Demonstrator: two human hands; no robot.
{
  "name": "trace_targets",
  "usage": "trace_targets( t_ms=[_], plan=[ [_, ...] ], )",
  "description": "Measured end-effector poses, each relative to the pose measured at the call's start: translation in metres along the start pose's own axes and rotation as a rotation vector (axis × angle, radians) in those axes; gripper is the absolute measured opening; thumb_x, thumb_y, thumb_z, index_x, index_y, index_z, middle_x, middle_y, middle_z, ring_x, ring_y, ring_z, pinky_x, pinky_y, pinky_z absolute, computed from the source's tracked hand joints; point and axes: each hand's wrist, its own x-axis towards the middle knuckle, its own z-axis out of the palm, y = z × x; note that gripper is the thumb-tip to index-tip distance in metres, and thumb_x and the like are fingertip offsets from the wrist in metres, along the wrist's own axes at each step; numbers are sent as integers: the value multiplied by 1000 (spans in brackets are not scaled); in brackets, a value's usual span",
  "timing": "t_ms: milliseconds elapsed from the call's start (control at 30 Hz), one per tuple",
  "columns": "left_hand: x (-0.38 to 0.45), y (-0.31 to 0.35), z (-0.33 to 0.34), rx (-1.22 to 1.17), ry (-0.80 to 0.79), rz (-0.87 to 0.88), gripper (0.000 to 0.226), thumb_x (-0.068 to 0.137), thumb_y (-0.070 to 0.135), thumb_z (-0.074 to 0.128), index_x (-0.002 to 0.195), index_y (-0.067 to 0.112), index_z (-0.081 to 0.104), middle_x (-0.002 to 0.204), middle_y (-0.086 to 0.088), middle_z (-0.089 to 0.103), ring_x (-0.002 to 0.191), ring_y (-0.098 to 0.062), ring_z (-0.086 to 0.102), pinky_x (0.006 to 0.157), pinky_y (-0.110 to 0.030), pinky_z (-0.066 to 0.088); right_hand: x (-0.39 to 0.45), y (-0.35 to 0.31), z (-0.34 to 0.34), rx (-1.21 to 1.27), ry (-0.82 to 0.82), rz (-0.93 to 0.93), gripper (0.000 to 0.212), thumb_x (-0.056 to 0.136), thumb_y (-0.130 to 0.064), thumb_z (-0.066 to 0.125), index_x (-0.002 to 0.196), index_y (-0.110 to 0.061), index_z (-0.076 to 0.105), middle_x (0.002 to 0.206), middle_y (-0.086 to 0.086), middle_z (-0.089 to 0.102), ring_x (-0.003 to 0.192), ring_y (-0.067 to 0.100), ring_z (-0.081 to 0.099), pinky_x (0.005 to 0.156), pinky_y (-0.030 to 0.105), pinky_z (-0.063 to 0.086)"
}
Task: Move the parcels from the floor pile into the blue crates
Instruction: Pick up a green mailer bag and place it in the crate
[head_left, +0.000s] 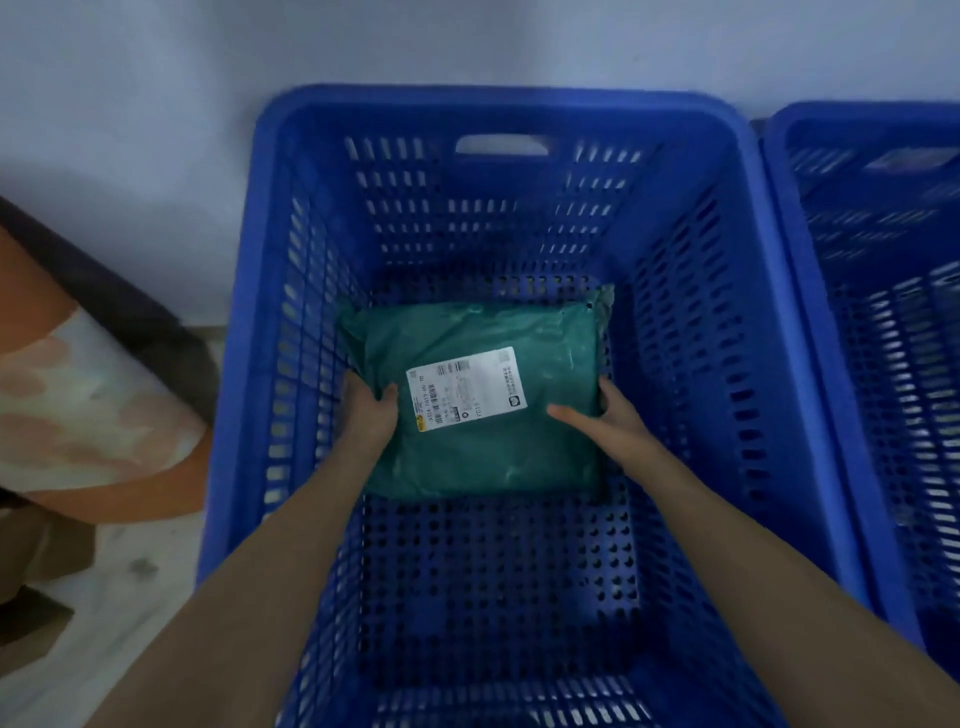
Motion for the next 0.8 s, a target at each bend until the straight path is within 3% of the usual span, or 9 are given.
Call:
trace_targets(
  t_ms=[133,233,333,400,433,500,600,667,800],
  plan=[
    [18,-6,8,-52,-50,58,80,86,28,64,148,9,18,151,-12,32,136,-28,35,111,-44,34,16,7,10,-23,22,-51,94,69,-40,80,145,-25,27,140,-4,46,121,14,50,100,31,44],
    [8,-4,12,111,48,117,82,83,31,64,147,6,20,151,-12,27,138,-30,31,111,-46,33,17,0,24,-40,126,-129,73,79,-25,74,140,-17,35,133,1,49,114,13,51,93,26,44],
    [-41,-9,26,244,318,278,63,84,22,60,138,2,33,140,-16,37,127,-32,39,104,-47,38,-9,10,51,-144,532,-206,52,86,-16,62,131,-2,42,130,13,43,115,22,47,96,28,42],
    [-81,-22,41,127,443,156,60,83,17,62,134,0,36,135,-18,41,126,-34,39,106,-46,34,-37,27,75,-88,790,-141,44,86,-12,61,123,6,45,124,21,42,108,28,46,92,32,40],
    [-98,-30,48,25,464,39,62,84,18,62,135,-1,34,137,-20,39,130,-35,35,108,-43,30,-50,34,85,-46,841,-80,42,86,-10,61,120,8,44,123,24,42,105,28,44,92,36,42],
    [-117,-41,54,-151,395,-204,72,89,27,59,144,2,20,150,-17,25,140,-31,23,111,-40,25,-66,47,101,-154,817,-63,49,84,-10,63,125,8,42,128,26,40,111,30,42,97,44,43],
    [-101,-42,53,-534,200,-421,82,91,37,57,150,12,7,155,-11,25,139,-29,32,112,-40,30,-64,57,109,-780,581,-396,71,81,-22,68,142,-4,36,147,21,36,137,36,34,111,48,29],
    [-78,-33,52,-782,133,-488,70,91,32,58,147,10,21,146,-13,41,127,-31,48,103,-43,43,-48,57,109,-988,455,-442,75,84,-32,65,147,-11,29,153,16,28,142,36,24,114,52,19],
    [-44,-17,51,-906,97,-575,44,95,10,50,138,9,37,135,-13,51,117,-32,55,92,-51,51,-20,70,105,-1161,358,-371,72,96,-40,44,147,-25,-5,158,4,-6,147,31,2,116,53,0]
  ],
)
